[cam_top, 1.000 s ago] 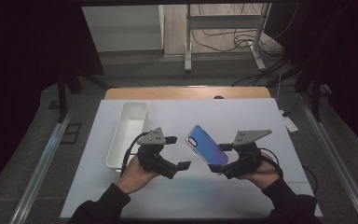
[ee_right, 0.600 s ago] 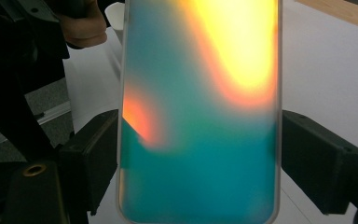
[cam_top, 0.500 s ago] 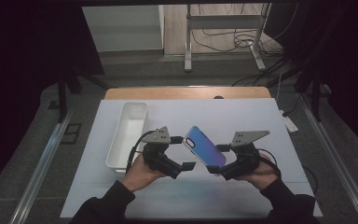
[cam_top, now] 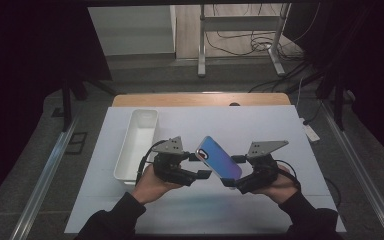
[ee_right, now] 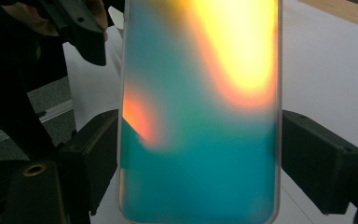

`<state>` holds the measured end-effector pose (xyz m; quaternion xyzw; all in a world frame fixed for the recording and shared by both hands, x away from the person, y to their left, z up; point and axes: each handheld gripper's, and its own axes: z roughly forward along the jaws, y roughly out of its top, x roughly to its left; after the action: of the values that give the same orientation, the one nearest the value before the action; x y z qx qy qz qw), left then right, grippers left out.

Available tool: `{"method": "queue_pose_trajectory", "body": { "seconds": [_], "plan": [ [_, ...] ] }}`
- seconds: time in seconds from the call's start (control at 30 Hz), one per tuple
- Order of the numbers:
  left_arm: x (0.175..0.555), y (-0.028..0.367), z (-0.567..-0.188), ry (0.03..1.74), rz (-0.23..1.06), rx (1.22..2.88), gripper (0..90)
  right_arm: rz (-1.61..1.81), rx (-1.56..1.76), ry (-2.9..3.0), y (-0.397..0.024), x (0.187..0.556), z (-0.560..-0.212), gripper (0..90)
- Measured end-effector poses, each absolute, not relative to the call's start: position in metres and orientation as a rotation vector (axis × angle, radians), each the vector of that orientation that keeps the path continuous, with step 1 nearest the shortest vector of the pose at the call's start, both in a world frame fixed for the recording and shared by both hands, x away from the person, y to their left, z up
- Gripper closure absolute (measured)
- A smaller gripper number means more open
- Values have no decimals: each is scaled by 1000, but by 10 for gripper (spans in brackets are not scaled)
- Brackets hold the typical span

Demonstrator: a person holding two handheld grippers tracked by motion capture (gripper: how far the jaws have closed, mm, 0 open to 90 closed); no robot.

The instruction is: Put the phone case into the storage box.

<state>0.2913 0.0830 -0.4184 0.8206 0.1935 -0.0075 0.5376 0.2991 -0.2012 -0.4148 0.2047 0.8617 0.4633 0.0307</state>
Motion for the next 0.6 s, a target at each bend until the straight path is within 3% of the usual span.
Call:
{"method": "queue_pose_trajectory", "body": {
  "seconds": [0.17, 0.37, 0.6],
  "plan": [
    [293, 87, -418, 444, -50, 1927, 585, 1426, 633, 2658, -201, 299, -416, 174],
    [296, 91, -419, 424, -109, 1905, 710, 1433, 627, 2659, -201, 299, -416, 174],
    [298, 93, -422, 395, -159, 1893, 770, 1437, 616, 2677, -201, 299, -417, 172]
  ]
}}
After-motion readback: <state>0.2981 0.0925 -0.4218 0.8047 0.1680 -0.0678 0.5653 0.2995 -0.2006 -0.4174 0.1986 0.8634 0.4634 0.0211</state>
